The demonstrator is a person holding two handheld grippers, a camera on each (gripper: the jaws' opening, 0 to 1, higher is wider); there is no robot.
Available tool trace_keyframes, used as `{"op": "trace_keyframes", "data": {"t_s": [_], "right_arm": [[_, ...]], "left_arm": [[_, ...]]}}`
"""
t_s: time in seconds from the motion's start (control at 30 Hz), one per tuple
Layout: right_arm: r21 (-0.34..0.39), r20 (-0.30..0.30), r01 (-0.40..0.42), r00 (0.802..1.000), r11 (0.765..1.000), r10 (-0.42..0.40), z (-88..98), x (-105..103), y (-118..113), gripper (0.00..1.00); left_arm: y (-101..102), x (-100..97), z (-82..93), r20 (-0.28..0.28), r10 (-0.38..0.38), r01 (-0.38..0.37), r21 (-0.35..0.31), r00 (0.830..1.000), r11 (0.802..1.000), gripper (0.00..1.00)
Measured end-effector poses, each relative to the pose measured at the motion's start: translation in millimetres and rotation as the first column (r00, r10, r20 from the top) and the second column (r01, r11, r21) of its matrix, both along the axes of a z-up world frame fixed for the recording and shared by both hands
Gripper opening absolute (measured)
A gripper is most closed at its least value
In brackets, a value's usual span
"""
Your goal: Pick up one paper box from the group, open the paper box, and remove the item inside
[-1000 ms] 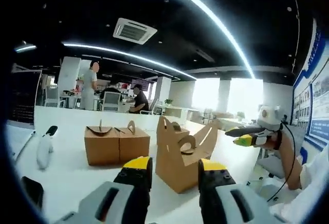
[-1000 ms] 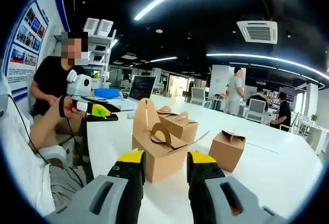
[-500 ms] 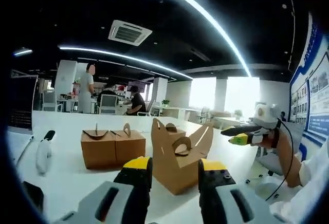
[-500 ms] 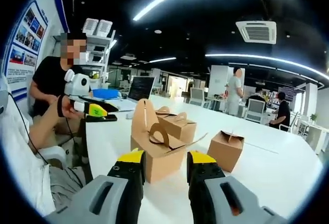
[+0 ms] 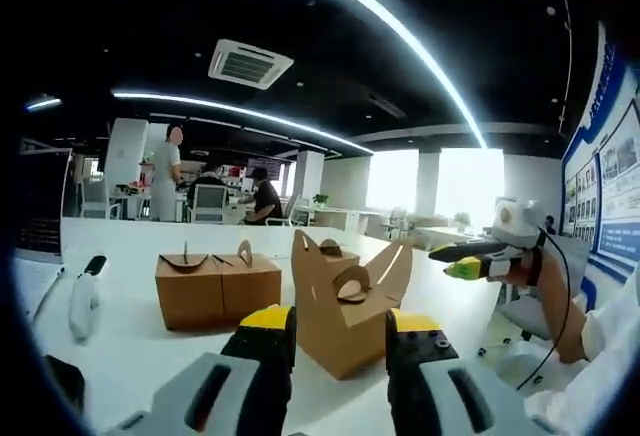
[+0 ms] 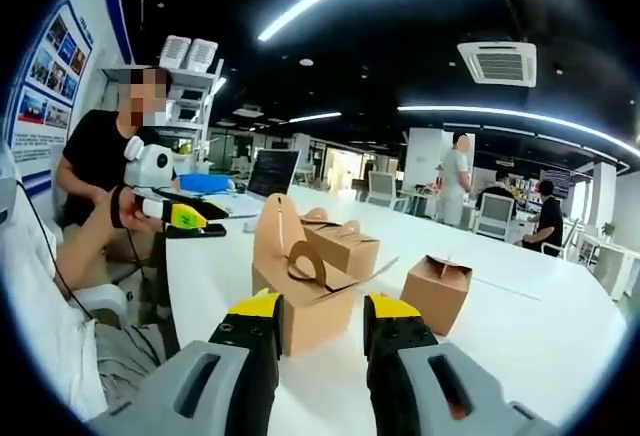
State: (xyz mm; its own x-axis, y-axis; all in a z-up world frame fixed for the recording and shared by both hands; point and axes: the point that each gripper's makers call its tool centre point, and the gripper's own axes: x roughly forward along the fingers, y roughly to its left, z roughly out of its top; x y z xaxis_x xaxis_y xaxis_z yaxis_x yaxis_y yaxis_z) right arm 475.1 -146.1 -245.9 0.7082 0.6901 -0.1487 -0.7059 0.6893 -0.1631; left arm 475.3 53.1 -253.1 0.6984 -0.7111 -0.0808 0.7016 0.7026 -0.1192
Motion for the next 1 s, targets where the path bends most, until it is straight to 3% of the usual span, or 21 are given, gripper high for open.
{"op": "trace_keyframes", "data": {"t_s": [1.0], "right_arm": [[-0.003,0.001,0.000,1.000,1.000,0.000,-0.7,0.4,-1.3,0.33]], "left_arm": [[-5.5,-1.0,-2.0,0.002,-0.015,0.015,0.008,1.000,1.000,0.37]]}}
